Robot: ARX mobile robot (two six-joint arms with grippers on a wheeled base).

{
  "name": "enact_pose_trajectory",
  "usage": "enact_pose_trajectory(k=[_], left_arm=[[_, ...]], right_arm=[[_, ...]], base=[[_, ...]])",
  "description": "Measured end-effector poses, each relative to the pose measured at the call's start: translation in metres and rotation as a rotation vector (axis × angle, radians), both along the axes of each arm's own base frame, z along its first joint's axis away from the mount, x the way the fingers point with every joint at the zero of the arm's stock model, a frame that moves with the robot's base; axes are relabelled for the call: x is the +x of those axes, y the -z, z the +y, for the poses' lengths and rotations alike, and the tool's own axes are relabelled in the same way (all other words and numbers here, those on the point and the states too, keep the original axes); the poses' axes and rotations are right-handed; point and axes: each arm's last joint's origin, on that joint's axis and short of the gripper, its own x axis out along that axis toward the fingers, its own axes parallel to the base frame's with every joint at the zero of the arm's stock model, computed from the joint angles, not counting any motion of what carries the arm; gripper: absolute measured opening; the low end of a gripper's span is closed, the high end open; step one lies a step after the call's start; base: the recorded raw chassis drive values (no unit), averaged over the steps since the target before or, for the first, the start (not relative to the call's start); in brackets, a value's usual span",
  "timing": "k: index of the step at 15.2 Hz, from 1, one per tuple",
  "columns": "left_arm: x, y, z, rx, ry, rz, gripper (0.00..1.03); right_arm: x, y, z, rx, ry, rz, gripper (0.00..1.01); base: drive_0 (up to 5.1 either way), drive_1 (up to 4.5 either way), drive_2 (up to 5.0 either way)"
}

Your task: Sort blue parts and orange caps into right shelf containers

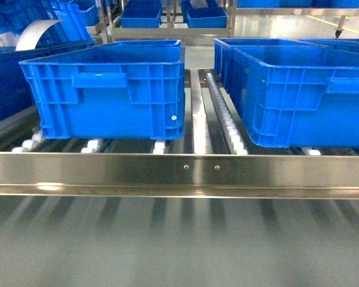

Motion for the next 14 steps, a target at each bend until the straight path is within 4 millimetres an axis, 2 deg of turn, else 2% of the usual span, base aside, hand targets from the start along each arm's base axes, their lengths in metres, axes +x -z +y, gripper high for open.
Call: enact_pose_trajectory(k=[14], left_arm=[[0.0000,-0.0001,0.0000,0.000,0.001,-0.001,0.42]], right_arm=[[0.0000,0.0000,0.0000,0.000,0.000,0.000,0.44]], base=[[0.0,4.19,-4.2]])
